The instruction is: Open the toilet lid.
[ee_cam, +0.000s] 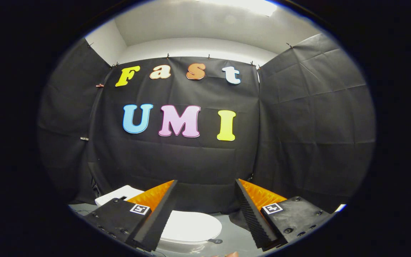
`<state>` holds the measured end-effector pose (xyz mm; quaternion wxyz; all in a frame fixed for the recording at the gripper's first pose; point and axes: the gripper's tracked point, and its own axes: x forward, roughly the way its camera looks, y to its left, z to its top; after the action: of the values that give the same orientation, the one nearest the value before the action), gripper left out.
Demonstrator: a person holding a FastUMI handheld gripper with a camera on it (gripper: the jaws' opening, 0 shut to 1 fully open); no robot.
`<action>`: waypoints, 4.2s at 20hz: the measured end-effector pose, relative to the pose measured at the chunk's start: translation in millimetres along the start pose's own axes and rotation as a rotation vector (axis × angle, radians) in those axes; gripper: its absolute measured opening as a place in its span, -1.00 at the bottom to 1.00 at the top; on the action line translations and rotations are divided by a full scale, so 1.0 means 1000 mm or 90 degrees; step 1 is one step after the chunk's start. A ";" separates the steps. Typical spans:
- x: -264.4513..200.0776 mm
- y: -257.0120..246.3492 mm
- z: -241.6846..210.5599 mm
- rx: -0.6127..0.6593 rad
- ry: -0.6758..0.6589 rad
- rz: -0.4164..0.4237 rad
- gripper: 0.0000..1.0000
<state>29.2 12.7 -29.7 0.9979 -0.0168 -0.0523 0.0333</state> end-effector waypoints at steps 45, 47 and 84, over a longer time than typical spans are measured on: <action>0.095 -0.067 -0.530 0.833 0.537 0.020 -0.03; 0.093 -0.061 -0.548 0.842 0.550 -0.017 -0.26; 0.130 0.096 -0.223 0.208 0.420 -0.039 -0.83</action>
<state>175.6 110.7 -241.4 0.9511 0.1343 0.2781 0.0042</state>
